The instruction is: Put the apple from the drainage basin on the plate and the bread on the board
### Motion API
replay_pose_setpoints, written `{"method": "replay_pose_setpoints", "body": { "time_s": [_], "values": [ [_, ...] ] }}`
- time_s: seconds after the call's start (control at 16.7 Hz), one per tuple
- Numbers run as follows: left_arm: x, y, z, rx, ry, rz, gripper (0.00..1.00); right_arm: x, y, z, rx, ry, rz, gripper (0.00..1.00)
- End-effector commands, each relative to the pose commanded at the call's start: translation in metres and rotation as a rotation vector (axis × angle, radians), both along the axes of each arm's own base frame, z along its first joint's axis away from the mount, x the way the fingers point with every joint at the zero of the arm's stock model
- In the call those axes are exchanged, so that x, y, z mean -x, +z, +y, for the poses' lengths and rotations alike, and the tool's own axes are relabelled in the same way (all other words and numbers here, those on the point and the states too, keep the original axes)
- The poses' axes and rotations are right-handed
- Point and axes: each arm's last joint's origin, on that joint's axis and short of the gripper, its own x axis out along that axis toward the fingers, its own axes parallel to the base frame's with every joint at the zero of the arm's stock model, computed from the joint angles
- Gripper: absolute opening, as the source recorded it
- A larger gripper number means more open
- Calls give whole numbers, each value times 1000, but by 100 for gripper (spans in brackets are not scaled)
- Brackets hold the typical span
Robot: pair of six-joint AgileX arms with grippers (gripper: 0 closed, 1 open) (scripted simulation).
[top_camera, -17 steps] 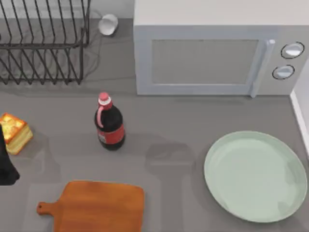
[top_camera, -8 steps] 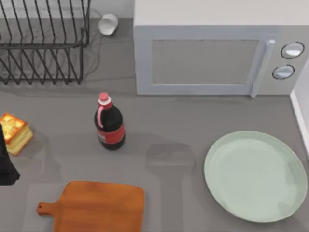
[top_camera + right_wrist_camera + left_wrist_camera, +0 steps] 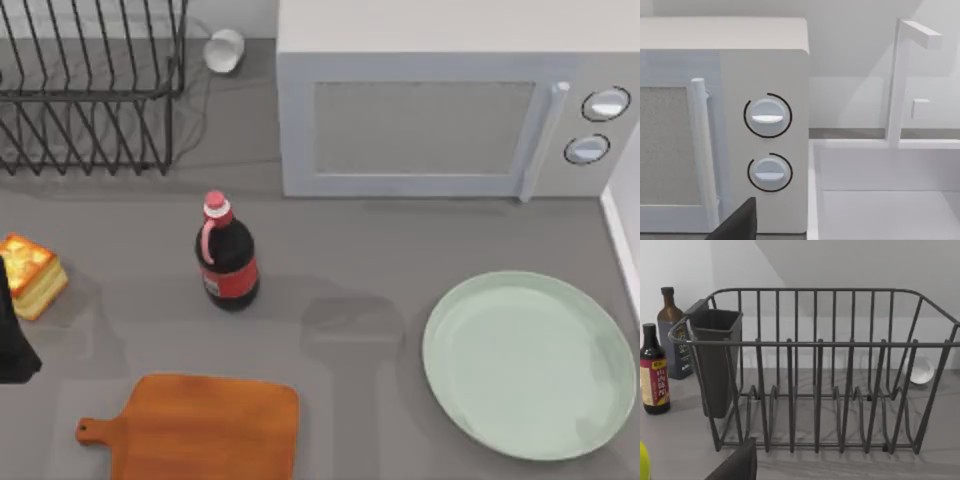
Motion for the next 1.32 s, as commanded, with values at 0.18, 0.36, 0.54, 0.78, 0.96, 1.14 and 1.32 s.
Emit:
{"method": "replay_pose_setpoints", "body": {
  "time_s": [0.18,0.36,0.54,0.78,0.96,1.14,1.32],
  "values": [
    [0,0,0,0,0,0,100,0,0,0,0,0,0,100],
    [0,0,0,0,0,0,100,0,0,0,0,0,0,100],
    [0,0,0,0,0,0,100,0,6,-1,7,-7,21,100],
    [0,0,0,0,0,0,100,-6,39,-5,40,-42,153,100],
    [0,0,0,0,0,0,100,-26,71,-11,70,-73,335,100],
    [0,0,0,0,0,0,100,-66,98,-23,92,-97,568,100],
    [0,0,0,0,0,0,100,-122,108,-42,98,-105,825,100]
  ]
}}
